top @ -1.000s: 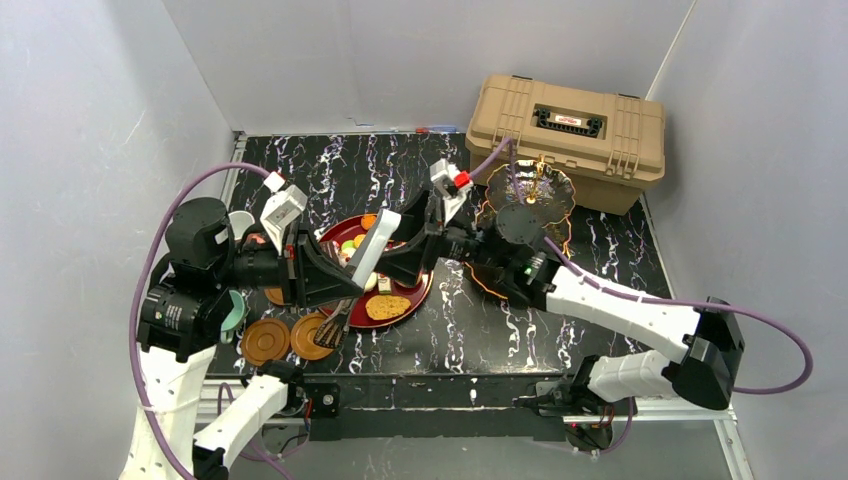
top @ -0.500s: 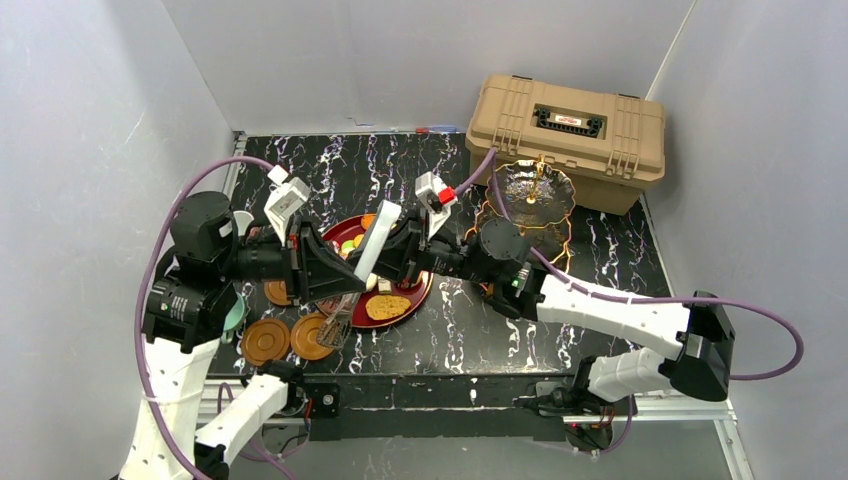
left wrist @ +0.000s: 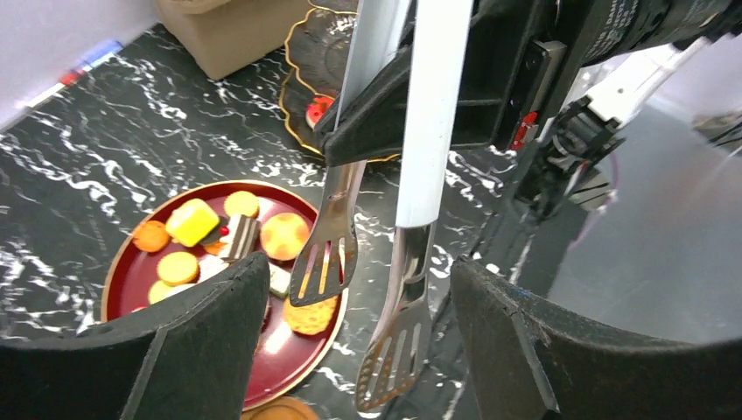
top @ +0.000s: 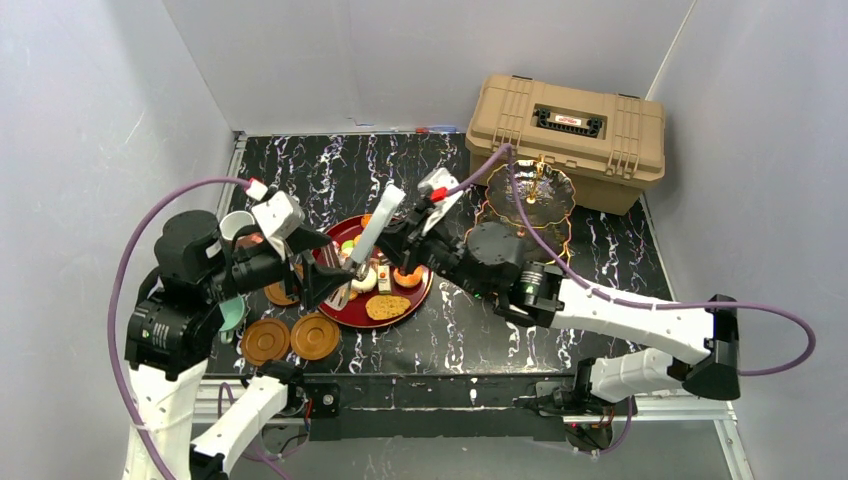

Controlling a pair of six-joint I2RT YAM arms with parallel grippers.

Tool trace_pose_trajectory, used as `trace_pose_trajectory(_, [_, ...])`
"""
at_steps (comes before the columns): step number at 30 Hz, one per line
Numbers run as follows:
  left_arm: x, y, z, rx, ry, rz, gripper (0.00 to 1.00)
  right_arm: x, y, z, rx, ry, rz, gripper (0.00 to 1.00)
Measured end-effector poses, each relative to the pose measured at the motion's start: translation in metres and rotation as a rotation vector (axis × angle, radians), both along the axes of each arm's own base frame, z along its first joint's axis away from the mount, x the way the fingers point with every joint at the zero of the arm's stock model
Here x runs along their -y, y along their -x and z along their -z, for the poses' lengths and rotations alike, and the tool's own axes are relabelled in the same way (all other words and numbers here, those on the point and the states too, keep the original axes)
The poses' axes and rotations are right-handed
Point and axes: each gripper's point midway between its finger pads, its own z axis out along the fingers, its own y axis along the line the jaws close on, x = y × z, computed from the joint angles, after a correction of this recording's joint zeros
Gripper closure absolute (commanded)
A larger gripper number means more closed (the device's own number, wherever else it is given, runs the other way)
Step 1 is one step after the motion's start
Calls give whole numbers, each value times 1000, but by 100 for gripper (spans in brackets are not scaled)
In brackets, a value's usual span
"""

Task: Serve the afternoon tea
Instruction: Adjust the clamp.

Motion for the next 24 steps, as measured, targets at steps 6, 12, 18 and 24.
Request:
trace_pose_trajectory(6, [-10, 1, 15, 109, -75, -9, 28, -19, 3, 14, 5, 110, 96, 99])
trace_pose_trajectory(12, [-13, 2, 31, 114, -113, 3, 42, -25, 4, 19, 18, 160, 162, 99])
trace_pose_trajectory(18, [-14, 1, 44, 106, -137, 8, 72, -31, 5, 21, 24, 174, 214, 99])
trace_pose_trajectory(24, [-18, 1, 51, 125, -161, -3, 97, -35, 5, 26, 22, 174, 260, 90])
